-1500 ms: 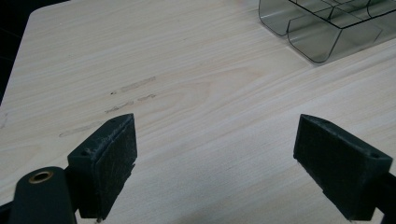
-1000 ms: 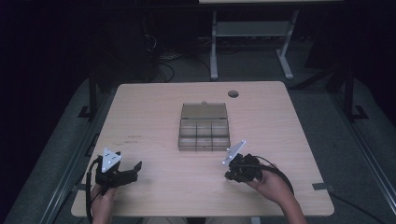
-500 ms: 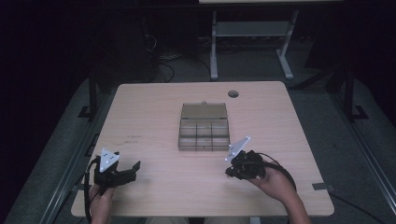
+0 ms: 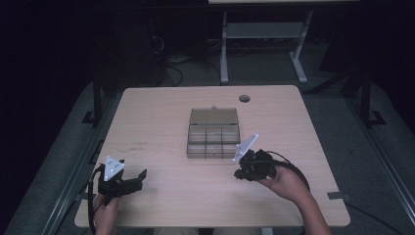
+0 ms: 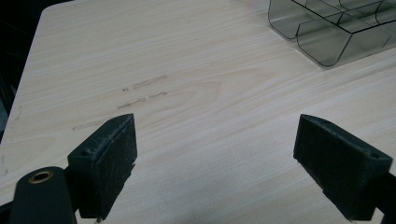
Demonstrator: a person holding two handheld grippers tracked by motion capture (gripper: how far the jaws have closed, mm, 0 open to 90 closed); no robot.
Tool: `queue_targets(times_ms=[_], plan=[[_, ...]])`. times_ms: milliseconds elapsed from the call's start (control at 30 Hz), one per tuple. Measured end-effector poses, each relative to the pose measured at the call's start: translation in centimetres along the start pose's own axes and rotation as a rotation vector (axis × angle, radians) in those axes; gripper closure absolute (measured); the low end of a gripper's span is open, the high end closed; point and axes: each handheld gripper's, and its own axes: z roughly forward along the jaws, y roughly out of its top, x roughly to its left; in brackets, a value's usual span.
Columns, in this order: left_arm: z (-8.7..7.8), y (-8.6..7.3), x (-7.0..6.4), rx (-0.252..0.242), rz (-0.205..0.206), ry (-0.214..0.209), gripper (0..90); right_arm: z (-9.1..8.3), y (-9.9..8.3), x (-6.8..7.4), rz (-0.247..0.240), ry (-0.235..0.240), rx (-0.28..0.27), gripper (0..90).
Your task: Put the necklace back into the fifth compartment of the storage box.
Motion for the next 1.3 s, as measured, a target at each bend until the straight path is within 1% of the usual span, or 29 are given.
queue_targets(times_ms=[33, 100, 167, 267, 333, 433, 567, 667, 833, 1100, 1300], plan=[[0.0, 0.0, 0.1, 0.002, 0.005, 0.003, 13.0, 0.0, 0.1, -0.2, -0.004, 0.005, 0.002, 87.2], [0.1, 0.0, 0.1, 0.003, -0.007, 0.004, 13.0, -0.2, 0.5, -0.5, -0.001, 0.009, 0.008, 87.2], [0.1, 0.0, 0.2, 0.002, -0.003, 0.005, 13.0, -0.3, 0.7, -0.8, 0.001, 0.012, 0.003, 87.2], [0.1, -0.1, 0.2, 0.005, -0.012, 0.006, 13.0, -0.5, 1.1, -1.1, 0.008, 0.021, -0.015, 87.2], [0.0, 0.0, 0.3, 0.009, 0.002, 0.005, 13.0, -0.6, 1.4, -1.2, 0.01, 0.025, -0.013, 87.2], [0.0, 0.0, 0.2, 0.001, -0.009, 0.009, 13.0, -0.5, 2.0, -1.6, 0.007, 0.03, -0.011, 87.2], [0.0, 0.0, 0.3, 0.0, -0.012, 0.01, 13.0, -0.1, 2.7, -2.0, 0.002, 0.032, 0.003, 87.2], [0.0, -0.1, 0.3, 0.001, -0.016, 0.011, 13.0, 0.0, 3.3, -2.4, 0.003, 0.038, 0.003, 87.2], [0.1, -0.1, 0.5, 0.006, -0.017, 0.007, 13.0, 0.1, 4.0, -3.1, 0.01, 0.048, 0.001, 87.2], [0.0, -0.1, 0.4, 0.002, -0.014, 0.003, 13.0, 0.4, 5.8, -4.4, 0.02, 0.058, 0.0, 87.2], [-0.1, 0.0, 0.5, -0.002, -0.02, 0.011, 13.0, 0.6, 6.6, -5.3, 0.035, 0.067, 0.007, 87.0]])
